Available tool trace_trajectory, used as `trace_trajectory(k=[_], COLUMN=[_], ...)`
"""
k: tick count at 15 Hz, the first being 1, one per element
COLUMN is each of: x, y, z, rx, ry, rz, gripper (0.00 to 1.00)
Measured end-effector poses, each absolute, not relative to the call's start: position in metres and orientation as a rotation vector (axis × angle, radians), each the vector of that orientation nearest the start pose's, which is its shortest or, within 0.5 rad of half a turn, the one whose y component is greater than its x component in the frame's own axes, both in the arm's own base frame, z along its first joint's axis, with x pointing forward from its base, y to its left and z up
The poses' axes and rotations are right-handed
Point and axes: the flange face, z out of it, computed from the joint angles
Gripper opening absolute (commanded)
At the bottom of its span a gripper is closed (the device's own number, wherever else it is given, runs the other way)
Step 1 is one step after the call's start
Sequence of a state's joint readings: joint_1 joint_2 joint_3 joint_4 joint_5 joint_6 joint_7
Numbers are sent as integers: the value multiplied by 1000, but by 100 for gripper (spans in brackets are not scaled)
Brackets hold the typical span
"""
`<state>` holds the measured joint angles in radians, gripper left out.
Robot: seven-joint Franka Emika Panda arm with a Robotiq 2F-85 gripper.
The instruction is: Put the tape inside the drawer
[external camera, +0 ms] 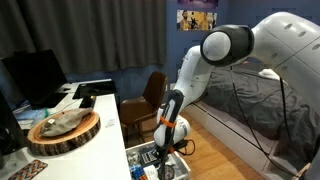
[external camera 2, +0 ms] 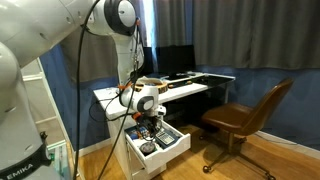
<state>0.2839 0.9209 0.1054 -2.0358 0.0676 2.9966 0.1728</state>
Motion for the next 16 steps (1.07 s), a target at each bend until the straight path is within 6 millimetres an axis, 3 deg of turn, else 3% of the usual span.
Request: trace_trajectory(k=[4,5,6,13,16], x=[490,485,479,427,416], y=[209,209,210,206,206], z=[28,36,44,117,154], rx=[-3033,-3036,-3038,-3067,-3073], ry=[-188,-196,-208,-309,-329], rz=[-72,-79,-87,-203,-285], gripper=[1,26,27,74,95])
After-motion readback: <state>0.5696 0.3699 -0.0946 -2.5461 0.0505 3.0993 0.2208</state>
